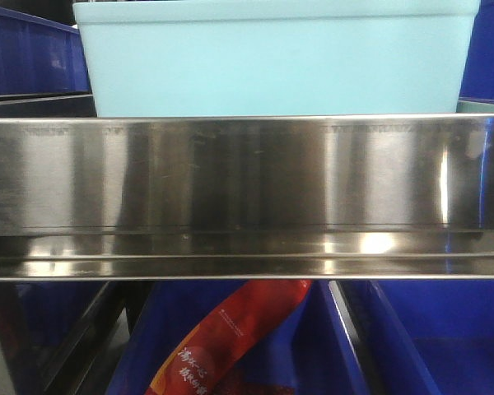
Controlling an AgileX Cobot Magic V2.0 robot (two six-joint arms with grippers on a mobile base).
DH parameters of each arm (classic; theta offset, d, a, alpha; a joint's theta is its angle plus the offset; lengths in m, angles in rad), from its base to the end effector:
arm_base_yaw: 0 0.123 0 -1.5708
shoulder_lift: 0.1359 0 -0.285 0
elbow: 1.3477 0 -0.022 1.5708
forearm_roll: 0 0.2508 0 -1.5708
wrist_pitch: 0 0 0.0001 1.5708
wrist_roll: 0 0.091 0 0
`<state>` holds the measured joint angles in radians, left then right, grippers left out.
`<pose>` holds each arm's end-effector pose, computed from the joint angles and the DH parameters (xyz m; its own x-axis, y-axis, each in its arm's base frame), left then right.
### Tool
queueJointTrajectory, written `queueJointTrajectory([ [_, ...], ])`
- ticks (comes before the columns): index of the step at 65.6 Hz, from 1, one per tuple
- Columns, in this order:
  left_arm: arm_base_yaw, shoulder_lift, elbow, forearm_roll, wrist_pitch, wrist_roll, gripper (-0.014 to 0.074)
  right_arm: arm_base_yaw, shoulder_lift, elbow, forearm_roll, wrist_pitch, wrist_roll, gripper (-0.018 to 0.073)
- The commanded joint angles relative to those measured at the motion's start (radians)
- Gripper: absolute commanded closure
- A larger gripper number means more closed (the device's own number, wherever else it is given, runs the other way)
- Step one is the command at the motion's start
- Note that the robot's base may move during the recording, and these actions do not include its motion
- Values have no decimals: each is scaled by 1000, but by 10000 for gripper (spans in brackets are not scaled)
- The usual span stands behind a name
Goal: Fetch blue bin and place on conveyor start
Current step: 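Grip the rims of the light-teal bin on the shelf with both grippers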
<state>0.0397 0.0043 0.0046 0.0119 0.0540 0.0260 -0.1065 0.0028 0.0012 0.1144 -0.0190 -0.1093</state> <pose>0.0570 0.0023 0.2065 0.0227 0.0388 -0.9990 -0.0412 0.9984 0.0378 0.0560 -0.0062 0.2143 0.1019 -0.0058 -0.9948 0.1079 0.9941 0.0053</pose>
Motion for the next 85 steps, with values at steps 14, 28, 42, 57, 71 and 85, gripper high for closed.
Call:
queueJointTrajectory([
  [14,-4,-4,-5,1,-19,0,707,0,-3,-1,3,-13,-8,721],
  [28,-4,-4,-5,1,-19,0,707,0,-3,-1,3,-27,-8,721],
  [42,-4,-4,-5,1,-48,0,707,0,-3,-1,3,-72,-8,721],
  [57,-4,-4,-5,-1,-155,0,707,0,-3,-1,3,-105,-8,721],
  [71,-4,-4,-111,-2,-122,0,707,0,-3,-129,30,-12,-6,721],
  [85,-4,82,-411,4,241,0,585,0,76,-409,30,249,-6,452],
])
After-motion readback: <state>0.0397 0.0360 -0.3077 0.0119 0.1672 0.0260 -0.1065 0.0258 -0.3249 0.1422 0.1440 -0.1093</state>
